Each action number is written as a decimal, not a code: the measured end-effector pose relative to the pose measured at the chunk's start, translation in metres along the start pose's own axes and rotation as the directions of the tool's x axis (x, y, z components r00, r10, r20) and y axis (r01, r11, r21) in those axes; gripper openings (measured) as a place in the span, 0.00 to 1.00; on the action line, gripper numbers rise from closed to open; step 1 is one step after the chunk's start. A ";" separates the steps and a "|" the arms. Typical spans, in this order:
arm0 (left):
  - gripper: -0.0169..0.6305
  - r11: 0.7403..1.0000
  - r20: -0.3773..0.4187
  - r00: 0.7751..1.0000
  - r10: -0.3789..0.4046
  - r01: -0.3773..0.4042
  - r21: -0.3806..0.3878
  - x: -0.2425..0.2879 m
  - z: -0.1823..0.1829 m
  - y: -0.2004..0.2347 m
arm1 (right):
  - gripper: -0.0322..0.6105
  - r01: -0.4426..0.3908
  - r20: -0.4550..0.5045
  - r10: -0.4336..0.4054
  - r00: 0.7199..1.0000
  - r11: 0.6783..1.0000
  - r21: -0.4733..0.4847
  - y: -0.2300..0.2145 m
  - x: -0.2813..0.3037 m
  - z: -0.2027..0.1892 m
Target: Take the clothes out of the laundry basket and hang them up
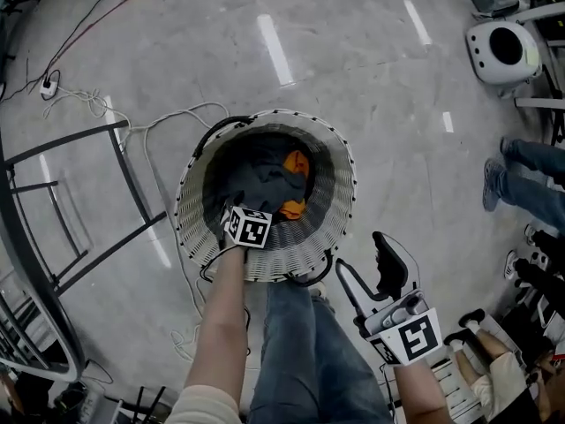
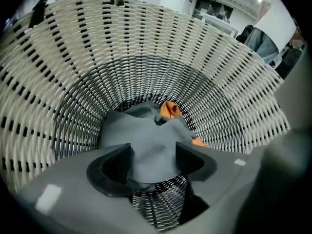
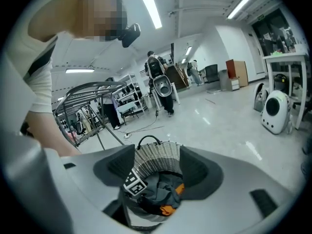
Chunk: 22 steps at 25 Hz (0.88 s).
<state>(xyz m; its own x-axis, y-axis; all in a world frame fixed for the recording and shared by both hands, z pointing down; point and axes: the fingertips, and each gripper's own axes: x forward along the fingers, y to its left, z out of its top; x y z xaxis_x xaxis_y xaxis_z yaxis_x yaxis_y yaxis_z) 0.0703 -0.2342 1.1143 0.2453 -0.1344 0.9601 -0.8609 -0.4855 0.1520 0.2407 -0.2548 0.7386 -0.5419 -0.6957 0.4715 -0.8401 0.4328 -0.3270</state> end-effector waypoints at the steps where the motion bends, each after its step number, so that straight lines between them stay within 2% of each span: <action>1: 0.47 1.000 -0.006 1.000 0.010 -0.010 0.001 0.003 -0.002 0.002 | 0.49 0.000 0.001 0.000 1.000 1.000 0.002 -0.001 0.000 -0.002; 4: 0.38 0.999 -0.013 0.999 0.047 -0.047 0.014 0.008 -0.004 0.008 | 0.49 0.004 0.003 -0.004 1.000 1.000 0.007 -0.002 0.000 -0.006; 8: 0.08 0.993 -0.018 0.993 0.116 -0.116 0.023 0.004 -0.005 0.022 | 0.48 0.009 0.007 -0.009 1.000 1.000 0.013 0.000 0.001 -0.006; 11: 0.06 0.994 0.015 0.994 0.109 -0.109 -0.002 -0.010 0.001 0.024 | 0.48 0.002 0.021 -0.002 1.000 1.000 0.014 0.007 0.001 0.000; 15: 0.06 0.997 0.112 0.991 0.066 -0.062 -0.043 -0.046 0.021 0.016 | 0.47 -0.015 0.043 0.015 0.999 1.000 -0.002 0.023 -0.006 0.013; 19: 0.05 0.996 0.207 0.978 0.031 -0.013 -0.090 -0.097 0.041 0.007 | 0.47 -0.014 0.075 0.015 0.997 1.000 -0.017 0.037 -0.024 0.032; 22: 0.05 0.996 0.266 0.964 0.026 -0.002 -0.090 -0.141 0.053 -0.004 | 0.47 -0.012 0.075 0.014 0.997 0.999 -0.036 0.050 -0.047 0.043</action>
<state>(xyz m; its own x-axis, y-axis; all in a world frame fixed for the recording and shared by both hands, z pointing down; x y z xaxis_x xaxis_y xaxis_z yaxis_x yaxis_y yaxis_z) 0.0625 -0.2588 0.9658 0.3325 -0.3717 0.8668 -0.8979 -0.4059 0.1704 0.2247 -0.2254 0.6648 -0.5506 -0.7306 0.4038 -0.8340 0.4613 -0.3027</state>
